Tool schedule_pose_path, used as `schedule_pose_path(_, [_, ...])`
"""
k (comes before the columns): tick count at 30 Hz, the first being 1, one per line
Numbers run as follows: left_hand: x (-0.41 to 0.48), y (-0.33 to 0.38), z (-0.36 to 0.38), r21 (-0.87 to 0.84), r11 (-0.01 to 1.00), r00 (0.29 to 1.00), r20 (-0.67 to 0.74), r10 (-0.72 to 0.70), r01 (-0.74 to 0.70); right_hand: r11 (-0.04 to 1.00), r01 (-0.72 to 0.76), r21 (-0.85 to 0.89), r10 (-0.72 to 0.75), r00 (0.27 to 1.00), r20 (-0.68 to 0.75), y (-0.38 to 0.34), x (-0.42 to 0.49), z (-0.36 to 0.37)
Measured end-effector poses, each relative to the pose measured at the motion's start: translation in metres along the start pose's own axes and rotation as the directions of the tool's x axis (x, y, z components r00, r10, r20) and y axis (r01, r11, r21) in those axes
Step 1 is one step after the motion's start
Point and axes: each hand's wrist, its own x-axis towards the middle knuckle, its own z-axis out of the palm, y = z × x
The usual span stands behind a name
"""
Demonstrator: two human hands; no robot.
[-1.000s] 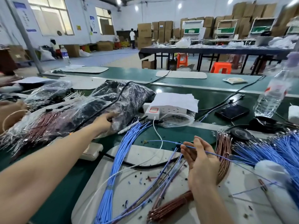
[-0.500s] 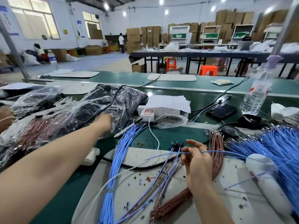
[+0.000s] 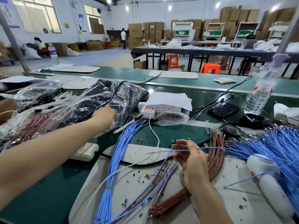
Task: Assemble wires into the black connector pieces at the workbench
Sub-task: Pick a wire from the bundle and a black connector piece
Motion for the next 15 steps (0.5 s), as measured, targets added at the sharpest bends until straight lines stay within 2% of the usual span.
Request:
schedule_pose_path(2, [-0.007, 0.003, -0.020, -0.041, 0.998, 0.999, -0.013, -0.050, 0.049, 0.999, -0.035, 0.015, 0.035, 0.999, 0.012, 0.000, 0.002, -0.002])
schedule_pose_path(4, [-0.013, 0.006, -0.045, -0.205, 0.976, 0.991, -0.097, -0.090, 0.069, 0.997, -0.071, 0.023, 0.071, 0.997, 0.027, 0.000, 0.003, -0.003])
schedule_pose_path(6, [-0.027, 0.019, -0.064, -0.465, 0.883, 0.975, -0.216, -0.045, -0.062, 0.997, -0.067, 0.026, 0.065, 0.997, 0.041, -0.001, 0.002, 0.000])
schedule_pose_path(7, [-0.039, 0.031, -0.068, -0.587, 0.796, 0.967, -0.255, -0.008, -0.148, 0.999, -0.035, 0.011, 0.034, 0.999, 0.042, 0.000, 0.000, 0.003])
schedule_pose_path(9, [-0.066, 0.064, -0.061, -0.783, 0.573, 0.962, -0.271, 0.033, -0.241, 0.985, 0.087, -0.151, -0.079, 0.995, 0.059, 0.000, -0.003, 0.006])
schedule_pose_path(11, [-0.086, 0.093, -0.040, -0.921, 0.307, 0.970, -0.238, 0.044, -0.240, 0.909, 0.225, -0.352, -0.188, 0.973, 0.134, -0.002, -0.006, 0.007])
schedule_pose_path(13, [-0.094, 0.110, -0.016, -0.975, 0.078, 0.978, -0.207, 0.012, -0.208, 0.828, 0.358, -0.431, -0.283, 0.931, 0.230, -0.008, -0.009, 0.008])
schedule_pose_path(15, [-0.097, 0.116, 0.003, -0.983, 0.020, 0.983, -0.182, -0.014, -0.182, 0.778, 0.462, -0.425, -0.356, 0.882, 0.307, -0.012, -0.011, 0.006])
